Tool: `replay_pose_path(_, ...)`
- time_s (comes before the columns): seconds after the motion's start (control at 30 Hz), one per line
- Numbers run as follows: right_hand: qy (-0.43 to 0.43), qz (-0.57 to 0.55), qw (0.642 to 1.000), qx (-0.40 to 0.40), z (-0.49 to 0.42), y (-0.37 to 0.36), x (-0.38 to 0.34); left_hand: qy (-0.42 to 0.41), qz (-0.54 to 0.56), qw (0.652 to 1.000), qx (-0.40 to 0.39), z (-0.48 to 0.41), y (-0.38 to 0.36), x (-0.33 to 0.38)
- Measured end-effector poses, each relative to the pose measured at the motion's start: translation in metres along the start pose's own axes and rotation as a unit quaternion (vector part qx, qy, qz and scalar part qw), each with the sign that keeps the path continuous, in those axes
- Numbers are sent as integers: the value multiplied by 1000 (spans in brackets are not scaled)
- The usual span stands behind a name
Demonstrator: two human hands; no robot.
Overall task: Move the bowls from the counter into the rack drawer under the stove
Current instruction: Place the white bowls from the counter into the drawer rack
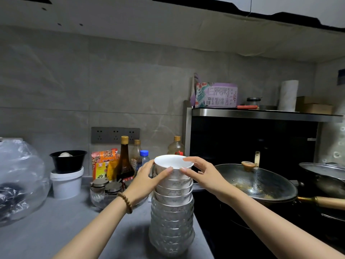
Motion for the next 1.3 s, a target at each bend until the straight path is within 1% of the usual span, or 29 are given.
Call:
replay_pose_path(0.1, 25, -28, 999, 17, -1, 8, -13, -27, -25, 999, 28, -1, 8, 13)
replay_pose_path(0.23, 68, -49, 995, 54, 4, 25, -33, -59, 5, 996, 60, 7, 8, 51)
replay_pose_path(0.37, 83, -117, 987, 76, 28, 50, -54, -106, 95, 990, 26, 16, -17, 86)
replay_pose_path(0.43, 59, -118, 988, 76, 45, 64, -56, -129, 151, 980, 10, 23, -37, 105)
replay_pose_path(0.53, 14, -92, 993, 67, 76, 86, -47, -133, 235, 963, -20, 31, -75, 124)
replay_pose_path(0.6, -15, -71, 996, 54, 100, 102, -38, -115, 274, 953, -50, 36, -105, 129)
replay_pose_path(0.7, -30, -40, 997, 55, 140, 136, -27, -78, 291, 947, -108, 45, -159, 132)
replay_pose_path(0.77, -43, -24, 998, 49, 168, 154, -14, -43, 292, 942, -162, 55, -203, 134)
replay_pose_path(0.93, -131, -3, 990, 45, 246, 197, 37, 25, 260, 923, -283, 90, -313, 125)
replay_pose_path(1.07, -220, -53, 974, 24, 309, 209, 100, 101, 284, 884, -357, 126, -397, 97)
replay_pose_path(1.13, -261, -66, 963, 17, 337, 213, 133, 140, 270, 867, -395, 142, -437, 73)
replay_pose_path(1.3, -352, -76, 933, -11, 389, 207, 216, 212, 265, 824, -454, 174, -515, 6)
Point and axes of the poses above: each hand's wrist, its own z-axis away from the middle knuckle, its own y-axis out of the back of the hand, x = y × z, the point moved 10 cm from there along -z, towards the middle knuckle, and after that the axes turned 4 degrees about -x, right-handed, at the moved point
